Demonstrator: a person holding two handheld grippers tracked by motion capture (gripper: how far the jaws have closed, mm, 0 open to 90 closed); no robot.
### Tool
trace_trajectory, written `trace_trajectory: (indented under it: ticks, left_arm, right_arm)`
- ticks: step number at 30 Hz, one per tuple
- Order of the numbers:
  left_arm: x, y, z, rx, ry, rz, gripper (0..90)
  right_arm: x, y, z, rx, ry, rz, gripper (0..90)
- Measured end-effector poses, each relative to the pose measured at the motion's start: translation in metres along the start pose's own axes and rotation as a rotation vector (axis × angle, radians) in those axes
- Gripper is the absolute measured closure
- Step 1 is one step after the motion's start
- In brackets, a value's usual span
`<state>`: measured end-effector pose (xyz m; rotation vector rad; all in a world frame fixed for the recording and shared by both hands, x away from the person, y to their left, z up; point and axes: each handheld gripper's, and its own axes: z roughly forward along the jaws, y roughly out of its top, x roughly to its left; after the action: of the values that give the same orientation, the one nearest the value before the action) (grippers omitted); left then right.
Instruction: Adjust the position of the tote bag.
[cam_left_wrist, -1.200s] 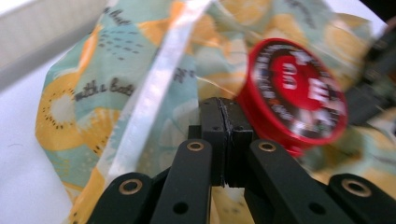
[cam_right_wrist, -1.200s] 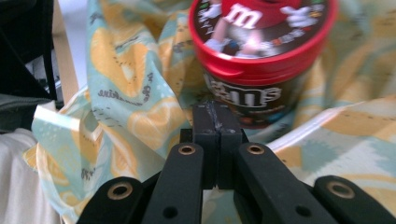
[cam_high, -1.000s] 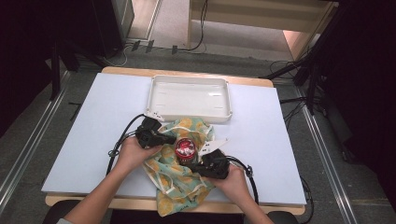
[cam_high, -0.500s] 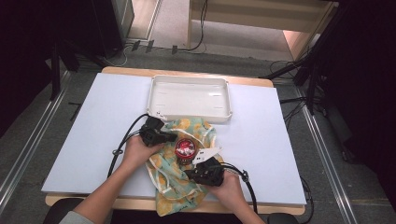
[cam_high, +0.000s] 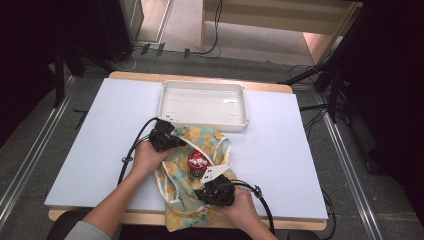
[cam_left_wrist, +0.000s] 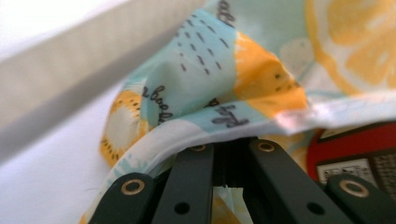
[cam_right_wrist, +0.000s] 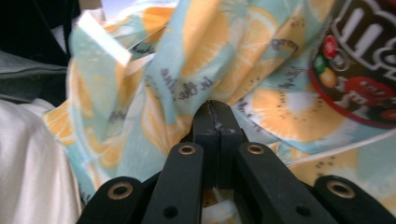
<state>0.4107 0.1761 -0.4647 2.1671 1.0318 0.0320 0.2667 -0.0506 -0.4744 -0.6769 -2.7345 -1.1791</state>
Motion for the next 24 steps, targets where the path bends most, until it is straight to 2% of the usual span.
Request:
trace_trajectory:
  ticks: [2,5,7,9,10,13,17,20,24]
  left_arm:
    - [0.002,0.001,-0.001,-0.002,0.02,-0.004,90.0]
    - [0.007,0.003,-0.002,-0.008,0.047,-0.004,90.0]
    - [0.01,0.003,-0.003,-0.011,0.039,-0.021,90.0]
    - [0.011,0.003,-0.005,-0.009,0.0,-0.051,90.0]
    - [0.011,0.003,-0.005,-0.009,0.0,-0.051,90.0]
    - [0.001,0.005,-0.016,-0.019,-0.019,-0.018,90.0]
    - [-0.008,0.006,-0.028,-0.022,-0.04,0.001,90.0]
    - [-0.015,0.007,-0.037,-0.037,-0.062,0.014,90.0]
    - [-0.027,0.005,-0.05,-0.034,-0.081,0.036,90.0]
  right_arm:
    - [0.001,-0.001,0.0,0.003,0.012,0.0,90.0]
    - [0.003,-0.001,0.001,0.018,0.06,0.006,90.0]
    - [0.003,0.0,0.0,0.033,0.062,-0.002,90.0]
    - [0.002,0.001,-0.005,0.02,0.045,-0.004,90.0]
    - [0.0,0.001,-0.009,0.008,0.035,0.001,90.0]
    - [-0.003,0.004,-0.025,-0.049,0.004,0.007,86.7]
    - [-0.005,0.008,-0.045,-0.099,-0.039,0.008,81.2]
    - [-0.009,0.012,-0.058,-0.124,-0.077,0.018,81.1]
    - [-0.017,0.017,-0.073,-0.151,-0.114,0.044,83.1]
